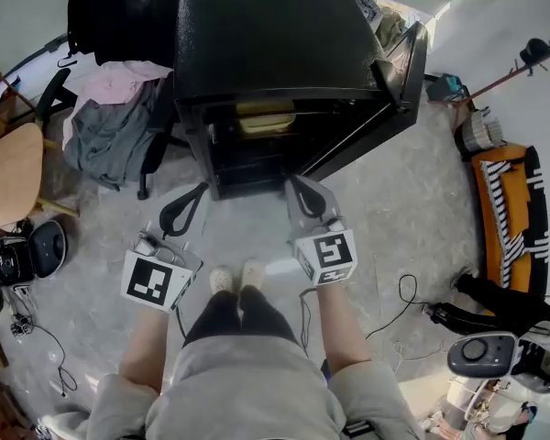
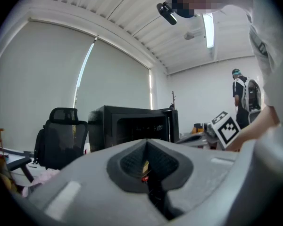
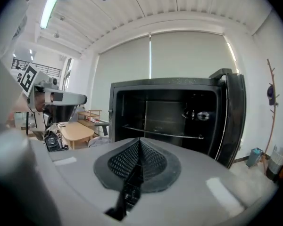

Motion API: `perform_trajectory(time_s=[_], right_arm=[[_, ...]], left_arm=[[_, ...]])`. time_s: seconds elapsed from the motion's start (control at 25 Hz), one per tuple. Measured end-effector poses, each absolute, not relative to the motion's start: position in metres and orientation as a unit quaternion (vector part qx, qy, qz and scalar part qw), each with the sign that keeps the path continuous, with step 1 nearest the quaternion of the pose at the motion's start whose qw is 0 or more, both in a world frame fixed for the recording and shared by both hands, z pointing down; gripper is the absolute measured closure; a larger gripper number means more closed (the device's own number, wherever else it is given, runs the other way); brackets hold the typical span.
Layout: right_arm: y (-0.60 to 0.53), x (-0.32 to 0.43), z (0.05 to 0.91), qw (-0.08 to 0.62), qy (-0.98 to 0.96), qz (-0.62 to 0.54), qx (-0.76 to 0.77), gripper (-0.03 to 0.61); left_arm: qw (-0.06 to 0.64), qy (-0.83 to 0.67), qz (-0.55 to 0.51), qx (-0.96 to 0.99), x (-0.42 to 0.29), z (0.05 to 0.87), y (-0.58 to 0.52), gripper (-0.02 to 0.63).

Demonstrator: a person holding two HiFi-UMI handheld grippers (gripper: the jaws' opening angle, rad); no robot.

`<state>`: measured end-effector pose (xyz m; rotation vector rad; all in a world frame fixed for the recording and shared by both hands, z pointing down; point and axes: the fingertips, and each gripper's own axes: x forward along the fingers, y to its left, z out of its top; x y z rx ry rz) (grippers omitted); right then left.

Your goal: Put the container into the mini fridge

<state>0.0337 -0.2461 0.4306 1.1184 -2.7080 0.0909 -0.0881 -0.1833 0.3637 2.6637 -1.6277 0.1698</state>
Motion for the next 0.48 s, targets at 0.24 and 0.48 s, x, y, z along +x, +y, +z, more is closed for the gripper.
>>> perform_trajectory(time_s=[0.24, 0.48], right_arm=[[-0.217, 0.047, 0.403, 0.084, -0.914, 0.024, 0.397, 0.58], [-0.194, 0.054, 0.377, 0.075, -0.913, 0.013, 0.401, 0.58]], left_arm=[[-0.005, -0.499, 0.052, 0.865, -0.076, 0.349, -0.17, 0.614], [-0.006, -0.486, 0.049, 0.873, -0.067, 0.334, -0.16, 0.614]])
